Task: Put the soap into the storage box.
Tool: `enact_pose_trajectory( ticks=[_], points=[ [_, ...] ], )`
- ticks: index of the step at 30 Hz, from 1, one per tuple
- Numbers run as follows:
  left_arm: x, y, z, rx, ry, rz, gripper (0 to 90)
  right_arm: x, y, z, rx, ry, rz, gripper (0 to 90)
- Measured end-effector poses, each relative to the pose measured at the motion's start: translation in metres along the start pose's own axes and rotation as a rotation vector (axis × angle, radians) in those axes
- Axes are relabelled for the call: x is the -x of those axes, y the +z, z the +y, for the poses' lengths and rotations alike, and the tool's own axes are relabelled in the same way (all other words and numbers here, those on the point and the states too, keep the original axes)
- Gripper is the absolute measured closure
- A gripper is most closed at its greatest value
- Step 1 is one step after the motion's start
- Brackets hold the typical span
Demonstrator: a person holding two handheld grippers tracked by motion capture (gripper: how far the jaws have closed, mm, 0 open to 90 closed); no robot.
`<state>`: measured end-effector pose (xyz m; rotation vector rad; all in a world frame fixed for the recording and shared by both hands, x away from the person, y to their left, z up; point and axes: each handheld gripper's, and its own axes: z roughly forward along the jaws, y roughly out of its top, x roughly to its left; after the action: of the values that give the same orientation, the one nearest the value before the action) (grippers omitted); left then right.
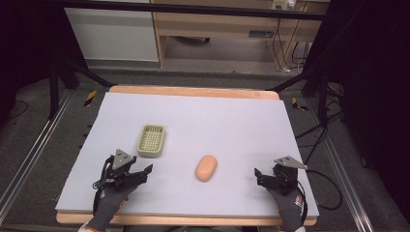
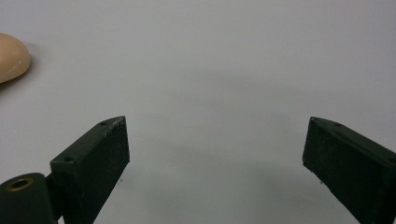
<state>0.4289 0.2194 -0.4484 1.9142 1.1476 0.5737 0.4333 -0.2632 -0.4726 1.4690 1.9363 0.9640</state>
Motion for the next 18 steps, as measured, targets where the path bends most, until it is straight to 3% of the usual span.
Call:
enact_pose_trajectory(
  ticks=[4, 18],
  points=[
    [0.009, 0.001, 0.002, -0.002, 0.025, -0.016, 29.8, 0.0, 0.0, 0.0, -0.002, 0.003, 0.001, 7.6],
    [0.028, 0.008, 0.009, 0.002, 0.052, -0.064, 28.7, 0.001, 0.0, 0.0, 0.001, 0.008, -0.003, 7.4]
  ],
)
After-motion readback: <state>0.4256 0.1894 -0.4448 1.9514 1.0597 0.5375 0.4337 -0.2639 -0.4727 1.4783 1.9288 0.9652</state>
